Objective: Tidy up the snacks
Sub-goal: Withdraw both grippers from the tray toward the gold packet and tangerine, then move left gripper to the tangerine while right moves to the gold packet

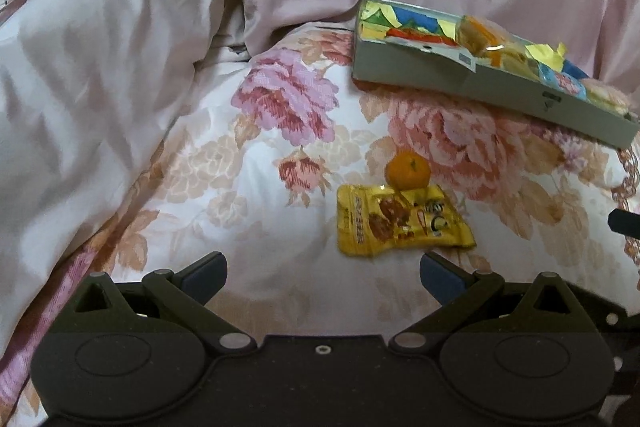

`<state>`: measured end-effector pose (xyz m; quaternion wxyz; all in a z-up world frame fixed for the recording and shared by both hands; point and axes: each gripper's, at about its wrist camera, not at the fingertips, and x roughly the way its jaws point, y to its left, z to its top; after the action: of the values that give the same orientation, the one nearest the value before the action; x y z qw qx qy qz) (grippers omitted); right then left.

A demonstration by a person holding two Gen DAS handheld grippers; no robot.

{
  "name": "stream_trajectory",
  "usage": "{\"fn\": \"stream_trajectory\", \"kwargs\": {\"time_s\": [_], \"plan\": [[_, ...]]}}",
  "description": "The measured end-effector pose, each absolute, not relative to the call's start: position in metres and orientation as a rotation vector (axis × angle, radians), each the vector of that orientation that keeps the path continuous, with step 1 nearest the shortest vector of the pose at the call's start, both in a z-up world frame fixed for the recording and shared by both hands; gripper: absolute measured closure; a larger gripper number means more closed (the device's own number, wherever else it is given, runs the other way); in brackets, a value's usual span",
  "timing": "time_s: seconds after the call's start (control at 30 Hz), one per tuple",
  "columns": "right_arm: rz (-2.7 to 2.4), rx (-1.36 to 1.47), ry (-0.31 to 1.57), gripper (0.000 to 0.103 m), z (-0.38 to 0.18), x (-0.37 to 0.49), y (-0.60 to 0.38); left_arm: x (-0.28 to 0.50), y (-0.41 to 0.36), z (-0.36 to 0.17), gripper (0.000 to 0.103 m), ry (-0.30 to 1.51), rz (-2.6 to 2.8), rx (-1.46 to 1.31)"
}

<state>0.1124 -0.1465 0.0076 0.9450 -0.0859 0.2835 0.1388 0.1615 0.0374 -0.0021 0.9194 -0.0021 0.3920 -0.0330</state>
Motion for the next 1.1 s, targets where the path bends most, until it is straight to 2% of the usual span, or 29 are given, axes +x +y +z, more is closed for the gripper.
{"fn": "stream_trajectory", "kwargs": {"time_s": [0.2, 0.6, 1.1], "plan": [[0.410, -0.234, 0.649, 0.000, -0.002, 0.134, -0.135, 0.178, 0.041, -0.003, 0.001, 0.778, -0.086, -0.022], [0.633, -0.436, 0.574, 0.000, -0.028, 0.175, -0.102, 0.218, 0.056, 0.000, 0.001, 0.702, -0.149, -0.085], [0.724, -0.305, 0.601, 0.002, -0.041, 0.221, -0.098, 0.250, 0.020, -0.017, 0.001, 0.732, -0.384, -0.100]]}}
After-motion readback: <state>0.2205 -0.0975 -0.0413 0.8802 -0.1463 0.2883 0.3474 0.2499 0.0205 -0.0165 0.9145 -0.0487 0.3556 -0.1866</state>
